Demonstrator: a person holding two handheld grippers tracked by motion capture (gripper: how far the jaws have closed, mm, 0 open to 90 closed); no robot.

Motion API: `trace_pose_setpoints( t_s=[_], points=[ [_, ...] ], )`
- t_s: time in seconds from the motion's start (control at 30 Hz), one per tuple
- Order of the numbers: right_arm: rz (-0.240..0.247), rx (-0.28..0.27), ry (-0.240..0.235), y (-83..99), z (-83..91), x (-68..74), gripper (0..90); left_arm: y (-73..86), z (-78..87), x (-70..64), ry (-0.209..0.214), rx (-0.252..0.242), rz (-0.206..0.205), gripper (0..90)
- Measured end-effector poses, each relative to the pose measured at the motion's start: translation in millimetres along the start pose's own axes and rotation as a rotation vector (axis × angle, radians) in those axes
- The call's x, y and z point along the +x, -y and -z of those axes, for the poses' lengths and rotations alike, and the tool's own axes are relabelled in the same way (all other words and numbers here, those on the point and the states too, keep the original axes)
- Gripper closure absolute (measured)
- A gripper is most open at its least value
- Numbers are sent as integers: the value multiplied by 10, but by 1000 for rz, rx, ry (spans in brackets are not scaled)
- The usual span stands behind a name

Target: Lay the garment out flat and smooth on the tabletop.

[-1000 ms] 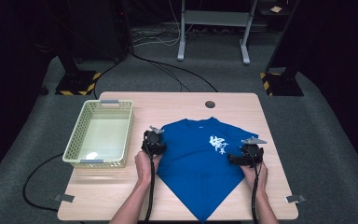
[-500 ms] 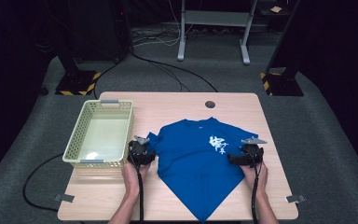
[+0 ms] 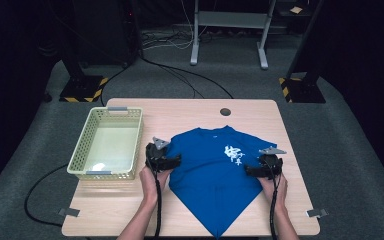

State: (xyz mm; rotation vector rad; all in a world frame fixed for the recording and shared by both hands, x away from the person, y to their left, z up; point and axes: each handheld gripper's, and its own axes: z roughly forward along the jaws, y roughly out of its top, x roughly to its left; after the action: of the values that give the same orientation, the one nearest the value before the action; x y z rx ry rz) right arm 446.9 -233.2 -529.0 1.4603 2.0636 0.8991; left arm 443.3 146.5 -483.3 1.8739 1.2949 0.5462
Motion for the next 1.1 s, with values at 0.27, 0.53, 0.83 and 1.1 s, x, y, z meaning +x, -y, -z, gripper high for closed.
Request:
trace_pose_setpoints(
  t_s=[0.27,0.53,0.83,1.1],
  points=[
    [-1,-2,-1,3,3,-5,37,-85,-454,37,-19,105,12,170],
    [-1,-1,0,3,4,-7,38,-21,-579,331,-62,132,106,149],
    [-2,0,-5,1,7,-14,27,-94,-310,365,-61,61,94,143],
    [-39,-38,-33,-91,106,-75,0,-99,-283,134,3,64,23,139]
  ],
)
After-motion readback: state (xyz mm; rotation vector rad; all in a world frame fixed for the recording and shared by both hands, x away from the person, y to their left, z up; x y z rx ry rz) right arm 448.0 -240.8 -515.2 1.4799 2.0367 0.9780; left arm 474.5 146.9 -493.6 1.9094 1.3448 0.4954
